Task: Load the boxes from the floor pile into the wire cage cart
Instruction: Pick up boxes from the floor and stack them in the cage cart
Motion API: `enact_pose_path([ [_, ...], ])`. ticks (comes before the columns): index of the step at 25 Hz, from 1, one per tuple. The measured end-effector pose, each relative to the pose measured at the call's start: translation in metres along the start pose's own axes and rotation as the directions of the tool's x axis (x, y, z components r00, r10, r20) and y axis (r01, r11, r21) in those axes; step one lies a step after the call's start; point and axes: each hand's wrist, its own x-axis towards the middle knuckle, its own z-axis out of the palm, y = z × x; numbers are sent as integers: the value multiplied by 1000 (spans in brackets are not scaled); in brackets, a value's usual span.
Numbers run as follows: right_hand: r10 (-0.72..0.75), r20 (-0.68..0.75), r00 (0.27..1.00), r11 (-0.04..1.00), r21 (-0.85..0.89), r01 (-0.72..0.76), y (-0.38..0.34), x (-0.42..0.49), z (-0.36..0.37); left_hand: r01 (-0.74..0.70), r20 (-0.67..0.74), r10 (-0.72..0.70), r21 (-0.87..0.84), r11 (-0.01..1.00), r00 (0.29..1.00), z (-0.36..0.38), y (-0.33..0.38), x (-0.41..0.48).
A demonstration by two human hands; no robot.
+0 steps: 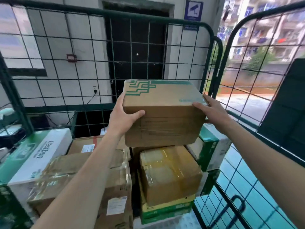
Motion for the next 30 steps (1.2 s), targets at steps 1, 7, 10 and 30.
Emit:
enact_pose_path([
  [1, -24, 13, 1000, 1000, -9, 24, 1, 12, 0, -3, -12, 3, 19, 1000, 1000, 7, -1, 10],
  [7, -114, 145, 983, 985, -109, 130, 30, 90, -1, 2, -75, 17, 236, 972, 997, 47, -7, 62],
  [10, -130, 253, 959, 967, -180, 179, 48, 127, 2, 20, -123, 17, 294, 956, 992, 61, -15, 83],
  [30, -200, 318, 927, 581, -723, 373, 179, 217, 58, 163, -8, -187, 527, 834, 982, 151, -139, 151],
])
